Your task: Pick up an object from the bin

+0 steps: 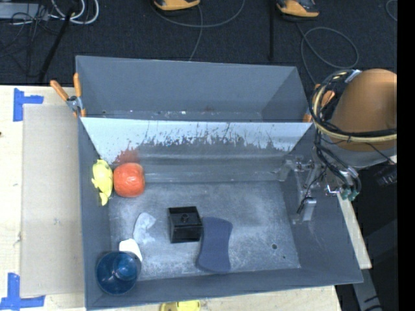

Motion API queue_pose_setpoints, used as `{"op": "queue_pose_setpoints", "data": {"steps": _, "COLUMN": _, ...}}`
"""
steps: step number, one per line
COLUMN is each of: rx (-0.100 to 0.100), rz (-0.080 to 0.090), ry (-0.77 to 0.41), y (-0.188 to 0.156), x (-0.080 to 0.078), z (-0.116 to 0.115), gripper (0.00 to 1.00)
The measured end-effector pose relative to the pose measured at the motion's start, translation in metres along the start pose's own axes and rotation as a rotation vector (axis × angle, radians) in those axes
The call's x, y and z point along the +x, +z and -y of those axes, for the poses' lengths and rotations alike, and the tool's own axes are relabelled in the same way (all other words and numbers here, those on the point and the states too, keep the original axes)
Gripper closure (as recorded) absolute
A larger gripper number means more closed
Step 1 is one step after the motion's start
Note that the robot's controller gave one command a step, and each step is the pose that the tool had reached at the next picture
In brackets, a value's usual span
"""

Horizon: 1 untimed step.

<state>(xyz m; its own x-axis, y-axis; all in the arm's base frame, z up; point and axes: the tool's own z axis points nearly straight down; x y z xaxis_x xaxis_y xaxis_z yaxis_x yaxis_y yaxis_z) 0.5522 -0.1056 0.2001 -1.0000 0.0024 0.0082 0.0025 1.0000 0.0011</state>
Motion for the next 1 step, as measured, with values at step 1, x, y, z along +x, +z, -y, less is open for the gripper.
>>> {"op": "queue_pose_setpoints", "data": {"steps": 1, "rx": 0.000, "rz": 0.003, "ry": -0.001, "y": -0.0020, "x": -0.0003, "z": -0.0002, "gripper": 0.00}}
